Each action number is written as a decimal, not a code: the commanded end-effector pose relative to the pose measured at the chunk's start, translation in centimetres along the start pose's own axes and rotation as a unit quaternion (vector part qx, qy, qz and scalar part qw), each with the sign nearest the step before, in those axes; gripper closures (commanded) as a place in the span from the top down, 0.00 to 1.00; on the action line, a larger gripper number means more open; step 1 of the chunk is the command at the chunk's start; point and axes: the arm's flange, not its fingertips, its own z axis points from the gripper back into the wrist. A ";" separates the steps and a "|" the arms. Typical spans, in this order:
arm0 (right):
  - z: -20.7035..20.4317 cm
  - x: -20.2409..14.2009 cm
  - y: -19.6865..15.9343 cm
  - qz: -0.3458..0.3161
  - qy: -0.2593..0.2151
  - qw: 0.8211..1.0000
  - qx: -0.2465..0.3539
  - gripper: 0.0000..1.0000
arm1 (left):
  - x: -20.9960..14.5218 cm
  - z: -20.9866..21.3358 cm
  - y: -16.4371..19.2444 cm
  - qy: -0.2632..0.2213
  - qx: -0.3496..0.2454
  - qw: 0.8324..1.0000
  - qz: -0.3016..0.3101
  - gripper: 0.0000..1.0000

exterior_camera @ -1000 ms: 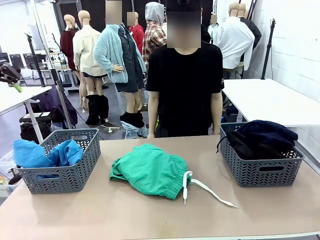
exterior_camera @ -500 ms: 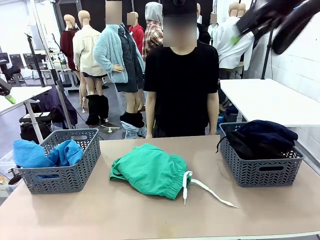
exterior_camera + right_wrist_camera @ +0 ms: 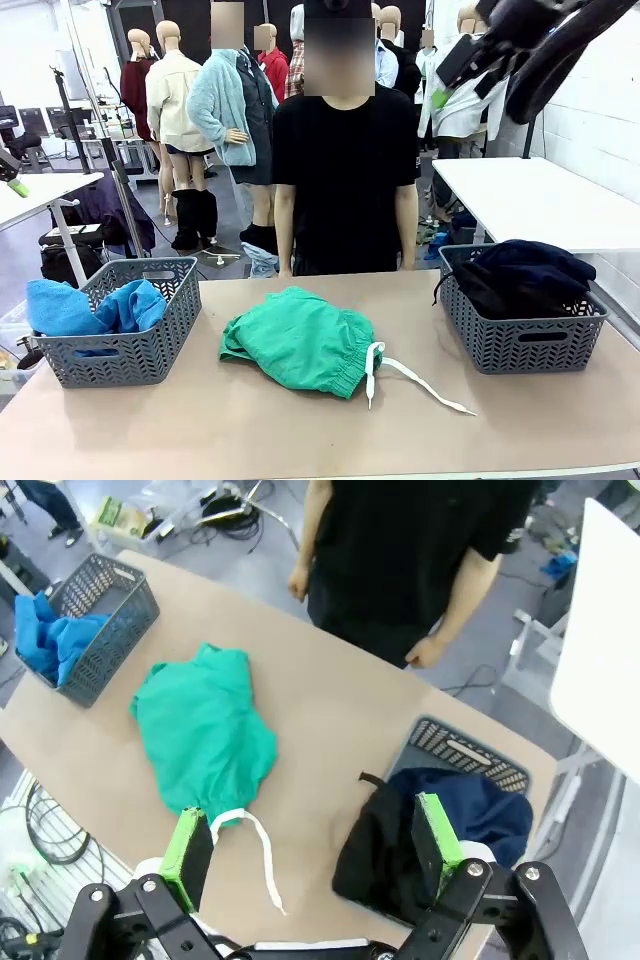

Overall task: Sort the tops and bottoms.
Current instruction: Lift clothes from the center of the table with your right hand.

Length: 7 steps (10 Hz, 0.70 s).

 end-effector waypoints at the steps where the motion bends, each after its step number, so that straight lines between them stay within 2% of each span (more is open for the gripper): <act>1: -0.4 -0.4 0.2 0.000 0.001 1.000 0.012 1.00 | -0.1 0.0 -0.2 -0.003 0.015 1.000 0.006 1.00; 3: 0.6 -0.1 -0.2 -0.002 -0.005 1.000 -0.003 1.00 | -0.1 0.0 -0.2 -0.003 0.015 1.000 0.006 1.00; 4: -2.6 2.6 0.9 0.036 0.020 0.999 0.005 1.00 | -0.1 0.0 -0.2 -0.003 0.015 1.000 0.006 1.00; 5: -8.7 5.8 1.8 0.070 0.101 0.991 0.046 1.00 | -0.1 0.0 -0.2 -0.003 0.015 1.000 0.006 1.00; 6: -15.3 7.8 2.3 0.075 0.167 0.981 0.059 1.00 | -0.1 0.0 -0.2 -0.003 0.015 1.000 0.006 1.00; 7: -21.5 7.9 3.0 0.085 0.227 0.965 0.100 1.00 | -0.1 0.0 -0.2 -0.003 0.015 1.000 0.006 1.00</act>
